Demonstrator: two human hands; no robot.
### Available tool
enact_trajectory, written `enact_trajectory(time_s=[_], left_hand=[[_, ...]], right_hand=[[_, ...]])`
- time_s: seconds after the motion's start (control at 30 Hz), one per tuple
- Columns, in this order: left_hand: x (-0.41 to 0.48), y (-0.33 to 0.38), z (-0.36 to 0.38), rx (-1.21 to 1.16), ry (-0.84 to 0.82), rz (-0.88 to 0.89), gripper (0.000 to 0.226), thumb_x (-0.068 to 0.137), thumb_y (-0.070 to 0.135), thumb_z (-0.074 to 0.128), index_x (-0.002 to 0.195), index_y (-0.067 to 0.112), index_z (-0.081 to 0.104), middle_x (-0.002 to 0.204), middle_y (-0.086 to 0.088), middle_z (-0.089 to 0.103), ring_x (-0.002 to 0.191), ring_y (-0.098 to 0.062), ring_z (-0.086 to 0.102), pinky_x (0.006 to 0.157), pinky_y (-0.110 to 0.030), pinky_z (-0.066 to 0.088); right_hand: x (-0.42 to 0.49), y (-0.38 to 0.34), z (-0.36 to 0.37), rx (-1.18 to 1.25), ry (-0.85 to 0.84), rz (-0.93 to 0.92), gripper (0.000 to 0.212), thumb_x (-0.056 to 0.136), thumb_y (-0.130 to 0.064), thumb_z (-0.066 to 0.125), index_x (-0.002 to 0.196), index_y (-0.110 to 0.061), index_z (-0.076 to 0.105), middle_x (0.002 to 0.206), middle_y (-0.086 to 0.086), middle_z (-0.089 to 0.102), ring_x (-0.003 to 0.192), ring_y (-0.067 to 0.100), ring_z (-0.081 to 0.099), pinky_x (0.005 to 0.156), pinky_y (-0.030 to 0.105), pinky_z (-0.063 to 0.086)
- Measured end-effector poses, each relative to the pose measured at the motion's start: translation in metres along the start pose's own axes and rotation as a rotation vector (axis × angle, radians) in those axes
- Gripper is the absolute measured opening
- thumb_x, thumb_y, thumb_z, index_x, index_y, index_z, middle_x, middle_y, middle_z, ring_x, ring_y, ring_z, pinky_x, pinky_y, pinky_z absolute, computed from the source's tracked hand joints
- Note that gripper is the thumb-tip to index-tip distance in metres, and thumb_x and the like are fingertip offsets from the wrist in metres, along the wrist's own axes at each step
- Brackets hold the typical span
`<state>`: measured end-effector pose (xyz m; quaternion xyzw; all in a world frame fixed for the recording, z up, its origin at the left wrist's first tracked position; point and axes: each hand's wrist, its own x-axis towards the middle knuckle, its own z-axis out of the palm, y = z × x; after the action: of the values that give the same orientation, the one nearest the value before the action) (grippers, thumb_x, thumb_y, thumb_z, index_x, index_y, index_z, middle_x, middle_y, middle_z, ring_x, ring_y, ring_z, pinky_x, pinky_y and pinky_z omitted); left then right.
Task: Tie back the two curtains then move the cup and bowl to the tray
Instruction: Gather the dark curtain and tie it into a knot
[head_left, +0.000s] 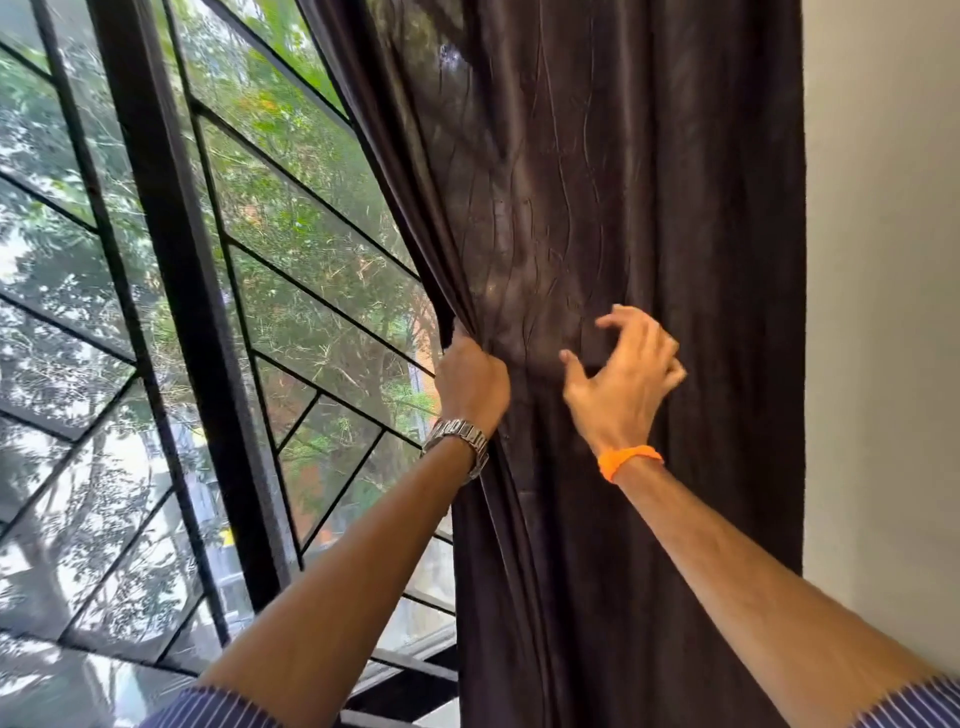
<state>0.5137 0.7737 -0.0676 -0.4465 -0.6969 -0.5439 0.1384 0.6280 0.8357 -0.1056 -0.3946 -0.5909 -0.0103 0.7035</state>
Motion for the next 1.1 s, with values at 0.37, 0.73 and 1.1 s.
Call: enact_trajectory(time_s=[0.37,0.73,1.1], left_hand=[[-0.012,0.037,0.003,-0.102,-0.233,0.015,0.06,0.084,-0.001,0.039,0.142,0.009,0.04,0.133,-0.013,0.042,0.098,-0.023,0.047,0.084,-0.026,0.037],[-0.015,0.043,-0.015,0.031,-0.43,-0.027,0.08,0.076,0.008,0.04,0.152,0.005,0.014,0.147,-0.027,0.037,0.134,-0.041,0.039,0.108,-0.048,0.039],[-0.02,0.027,-0.022,-0.174,-0.297,-0.126,0.047,0.071,0.017,0.037,0.111,0.006,0.06,0.11,-0.014,0.066,0.102,-0.032,0.061,0.092,-0.046,0.05]], right_hand=[[0.026,0.042,-0.027,0.344,-0.419,0.53,0.125,0.055,-0.046,0.09,0.152,-0.019,0.015,0.138,0.013,0.053,0.134,0.027,0.045,0.11,0.035,0.036],[0.007,0.008,-0.017,0.268,-0.535,0.385,0.025,0.094,-0.016,0.051,0.113,-0.008,0.066,0.112,0.019,0.067,0.108,0.038,0.061,0.09,0.039,0.051],[-0.013,-0.055,-0.017,0.242,-0.808,0.005,0.028,0.087,-0.009,0.051,0.115,-0.004,0.054,0.111,0.025,0.064,0.106,0.045,0.06,0.087,0.05,0.052]])
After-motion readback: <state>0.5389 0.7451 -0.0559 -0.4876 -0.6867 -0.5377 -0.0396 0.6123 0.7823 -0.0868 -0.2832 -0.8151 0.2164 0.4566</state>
